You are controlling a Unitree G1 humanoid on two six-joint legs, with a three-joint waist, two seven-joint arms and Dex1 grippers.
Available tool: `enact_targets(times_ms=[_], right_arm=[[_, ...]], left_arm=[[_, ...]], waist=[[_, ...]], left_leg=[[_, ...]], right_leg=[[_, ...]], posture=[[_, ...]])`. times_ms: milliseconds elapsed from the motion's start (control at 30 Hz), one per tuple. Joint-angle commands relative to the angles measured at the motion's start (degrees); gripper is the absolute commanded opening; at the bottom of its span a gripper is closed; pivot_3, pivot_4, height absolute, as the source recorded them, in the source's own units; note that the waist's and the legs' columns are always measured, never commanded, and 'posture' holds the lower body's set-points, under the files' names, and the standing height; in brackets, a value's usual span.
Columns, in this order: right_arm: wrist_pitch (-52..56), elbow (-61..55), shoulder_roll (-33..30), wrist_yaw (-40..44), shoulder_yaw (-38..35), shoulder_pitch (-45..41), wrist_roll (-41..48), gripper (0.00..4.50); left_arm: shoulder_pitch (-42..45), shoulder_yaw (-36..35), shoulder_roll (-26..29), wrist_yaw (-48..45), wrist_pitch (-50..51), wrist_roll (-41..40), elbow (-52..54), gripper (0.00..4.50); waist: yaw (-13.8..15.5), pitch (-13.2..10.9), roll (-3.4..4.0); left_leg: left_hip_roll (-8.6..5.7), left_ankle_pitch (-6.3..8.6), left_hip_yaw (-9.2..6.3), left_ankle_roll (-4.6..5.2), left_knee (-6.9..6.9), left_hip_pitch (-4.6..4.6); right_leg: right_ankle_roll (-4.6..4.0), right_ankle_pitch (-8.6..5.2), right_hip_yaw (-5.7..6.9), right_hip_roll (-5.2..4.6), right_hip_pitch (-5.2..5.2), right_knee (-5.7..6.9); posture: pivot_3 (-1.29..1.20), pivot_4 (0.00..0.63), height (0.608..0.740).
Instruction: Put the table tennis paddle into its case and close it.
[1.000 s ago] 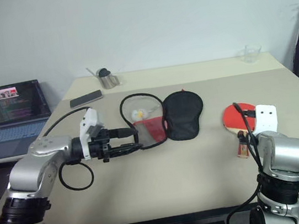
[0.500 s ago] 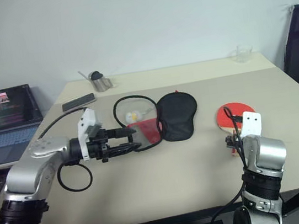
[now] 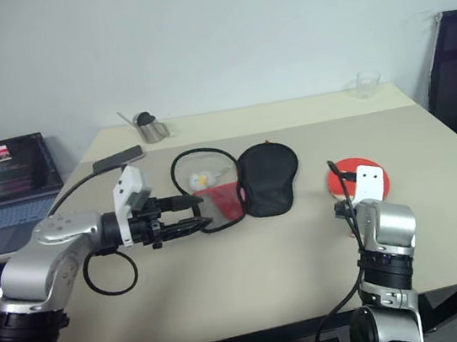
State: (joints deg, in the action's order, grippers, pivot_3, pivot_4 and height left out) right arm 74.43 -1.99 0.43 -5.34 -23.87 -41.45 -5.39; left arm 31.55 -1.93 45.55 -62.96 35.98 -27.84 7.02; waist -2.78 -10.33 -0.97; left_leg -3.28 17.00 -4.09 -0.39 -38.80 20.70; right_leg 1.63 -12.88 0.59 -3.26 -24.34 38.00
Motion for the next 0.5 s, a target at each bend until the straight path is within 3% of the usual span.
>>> enact_targets(times_ms=[33,133,367,500], right_arm=[[-3.6,4.9,-0.6,-0.5,1.3,-0.9,1.4,4.32],[-5.5,6.8,-0.8,-1.4,1.3,-0.9,1.5,3.61],[-7.0,9.0,-1.8,-2.2,0.8,-1.2,2.6,1.25],[-7.7,9.8,-1.8,-2.8,0.3,-1.9,4.0,1.11]], left_arm=[[0.1,-2.4,1.4,1.5,-0.2,-0.2,2.5,2.94],[0.5,-2.8,2.3,2.5,-0.3,0.4,1.8,2.95],[-0.5,-3.6,2.9,3.8,0.1,-0.3,2.7,2.95],[-1.0,-3.9,2.9,4.5,0.2,-0.5,3.2,2.95]], waist=[[-0.1,0.1,-0.11],[-0.3,0.2,-0.27],[-0.5,0.2,-0.30],[-0.5,0.2,-0.35]], left_leg=[[0.00,0.00,0.00,0.00,0.00,-0.02],[0.02,0.00,0.00,0.00,0.00,-0.12],[0.04,0.00,-0.02,0.01,0.00,-0.18],[0.07,0.01,-0.01,0.01,0.00,-0.18]], right_leg=[[0.00,0.00,0.00,0.00,0.02,0.00],[0.00,0.00,-0.01,0.00,0.11,-0.03],[0.00,0.00,0.00,0.03,0.18,-0.06],[0.00,0.00,-0.02,0.03,0.18,-0.07]], posture=[[0.00,0.150,0.740],[0.00,0.150,0.740],[0.00,0.150,0.740],[0.00,0.150,0.740]])
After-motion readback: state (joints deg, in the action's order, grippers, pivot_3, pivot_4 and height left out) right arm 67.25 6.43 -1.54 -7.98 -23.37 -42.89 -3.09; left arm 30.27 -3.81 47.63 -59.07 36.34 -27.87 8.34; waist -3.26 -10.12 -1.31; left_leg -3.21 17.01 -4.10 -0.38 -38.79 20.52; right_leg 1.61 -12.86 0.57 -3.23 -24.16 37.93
